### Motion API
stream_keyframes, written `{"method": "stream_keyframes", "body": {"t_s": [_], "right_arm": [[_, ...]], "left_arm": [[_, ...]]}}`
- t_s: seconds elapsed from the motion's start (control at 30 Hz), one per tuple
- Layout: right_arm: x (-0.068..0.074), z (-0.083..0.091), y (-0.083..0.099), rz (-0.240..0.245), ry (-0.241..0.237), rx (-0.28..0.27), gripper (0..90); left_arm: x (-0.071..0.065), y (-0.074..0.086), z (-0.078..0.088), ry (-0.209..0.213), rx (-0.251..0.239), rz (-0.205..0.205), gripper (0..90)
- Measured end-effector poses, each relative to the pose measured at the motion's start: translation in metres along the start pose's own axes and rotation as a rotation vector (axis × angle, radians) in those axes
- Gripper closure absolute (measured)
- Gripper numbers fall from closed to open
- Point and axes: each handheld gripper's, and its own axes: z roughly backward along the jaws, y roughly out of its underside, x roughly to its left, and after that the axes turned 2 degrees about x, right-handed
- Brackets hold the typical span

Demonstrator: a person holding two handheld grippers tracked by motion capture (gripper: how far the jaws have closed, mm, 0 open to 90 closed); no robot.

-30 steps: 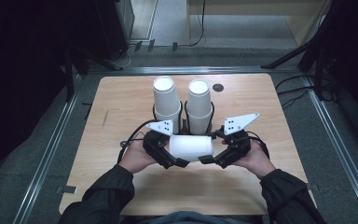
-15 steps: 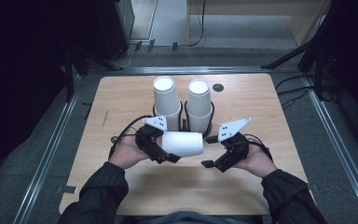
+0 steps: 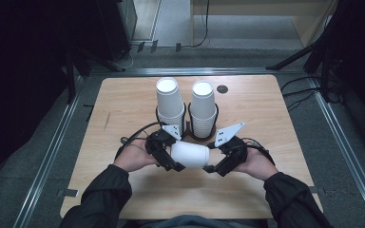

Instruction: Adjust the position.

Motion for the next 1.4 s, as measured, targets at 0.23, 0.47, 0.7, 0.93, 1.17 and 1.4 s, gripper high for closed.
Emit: {"method": "stream_keyframes", "body": {"t_s": [0.23,0.47,0.7,0.93,1.17,1.4], "right_arm": [[0.000,-0.013,-0.001,0.018,-0.008,0.044,15.8],[0.001,-0.024,-0.003,0.042,-0.021,0.068,15.8],[0.006,-0.033,-0.006,0.068,-0.035,0.087,16.7],[0.011,-0.032,-0.008,0.114,-0.012,0.096,23.8],[0.009,-0.027,-0.009,0.102,-0.026,0.072,23.8],[0.007,-0.019,-0.006,0.078,-0.019,0.050,23.8]], "left_arm": [[-0.001,-0.004,-0.008,0.011,0.048,0.016,12.1],[-0.006,-0.008,-0.018,0.018,0.099,-0.002,11.7],[-0.011,-0.012,-0.023,0.016,0.114,-0.001,11.0],[-0.010,-0.010,-0.021,0.023,0.087,-0.016,8.8],[-0.009,-0.008,-0.015,0.051,0.022,0.002,3.7],[-0.007,-0.004,-0.007,0.044,-0.032,0.014,3.5]]}}
